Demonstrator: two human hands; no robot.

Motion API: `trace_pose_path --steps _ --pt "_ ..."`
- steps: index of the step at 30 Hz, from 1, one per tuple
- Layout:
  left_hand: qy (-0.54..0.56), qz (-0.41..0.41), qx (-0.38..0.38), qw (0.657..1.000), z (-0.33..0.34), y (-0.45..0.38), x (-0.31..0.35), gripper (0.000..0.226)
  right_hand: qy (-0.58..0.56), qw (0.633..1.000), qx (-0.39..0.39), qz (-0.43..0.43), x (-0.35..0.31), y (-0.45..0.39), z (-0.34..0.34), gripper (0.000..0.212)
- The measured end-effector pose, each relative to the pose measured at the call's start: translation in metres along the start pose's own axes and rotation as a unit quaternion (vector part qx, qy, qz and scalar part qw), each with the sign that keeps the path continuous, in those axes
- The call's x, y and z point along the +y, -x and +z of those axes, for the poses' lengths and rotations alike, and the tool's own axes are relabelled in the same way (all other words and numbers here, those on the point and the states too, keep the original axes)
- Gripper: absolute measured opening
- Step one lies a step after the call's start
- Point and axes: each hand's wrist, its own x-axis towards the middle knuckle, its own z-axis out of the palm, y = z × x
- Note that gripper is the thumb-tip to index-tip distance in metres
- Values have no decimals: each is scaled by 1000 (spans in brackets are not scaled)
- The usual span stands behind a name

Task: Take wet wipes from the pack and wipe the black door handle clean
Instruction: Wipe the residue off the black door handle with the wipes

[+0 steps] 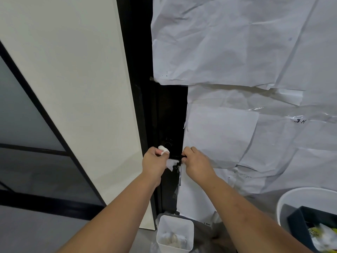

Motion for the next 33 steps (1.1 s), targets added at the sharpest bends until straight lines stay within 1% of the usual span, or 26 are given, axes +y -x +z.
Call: trace_pose_path --steps 3,6,8,10,12,13,16,19,22,24,26,28,30,31,32,33 --pt "25 6 12 1000 0 9 -8 17 -25 1000 -9 4 4 -1 -2 13" --pt "110 -38 14 993 5 15 -11 13 -47 999 -24 11 10 0 -3 26" --pt "155 -66 7 986 5 16 -11 4 -65 997 -25 27 12 0 -5 32" --pt "172 -88 -5 981 5 13 -11 19 -78 996 -19 43 12 -1 -8 35" --pt "175 -109 -13 979 4 11 -8 32 -71 997 -13 38 12 -1 -10 31" --pt "175 -115 -17 978 4 10 -7 33 -66 997 -10 31 12 0 -10 29" --pt "167 -117 -18 979 -2 10 -8 24 -67 998 10 14 11 4 -7 24" --pt "165 -112 -10 980 -9 14 -12 8 -69 996 55 -11 5 5 -6 19" --pt "204 -122 -31 971 -14 19 -9 16 -85 993 71 -28 -11 2 -10 18" --pt "219 -121 -45 967 -18 23 -6 19 -114 992 51 -31 -23 2 -13 18" --pt "230 -110 -69 964 -23 25 -3 22 -146 989 9 -27 -35 3 -14 18" --pt "232 -94 -122 960 -25 24 -2 29 -180 983 -25 -13 -46 4 -15 16" --pt "236 -92 -156 955 -26 24 0 34 -198 980 -23 1 -53 4 -14 15" --pt "237 -97 -153 954 -26 25 2 32 -198 980 -12 9 -54 3 -14 15" --pt "227 -97 -133 960 -26 26 4 28 -190 982 6 17 -54 2 -14 15" --pt "198 -86 -97 972 -25 26 5 22 -174 984 29 23 -52 1 -14 17"
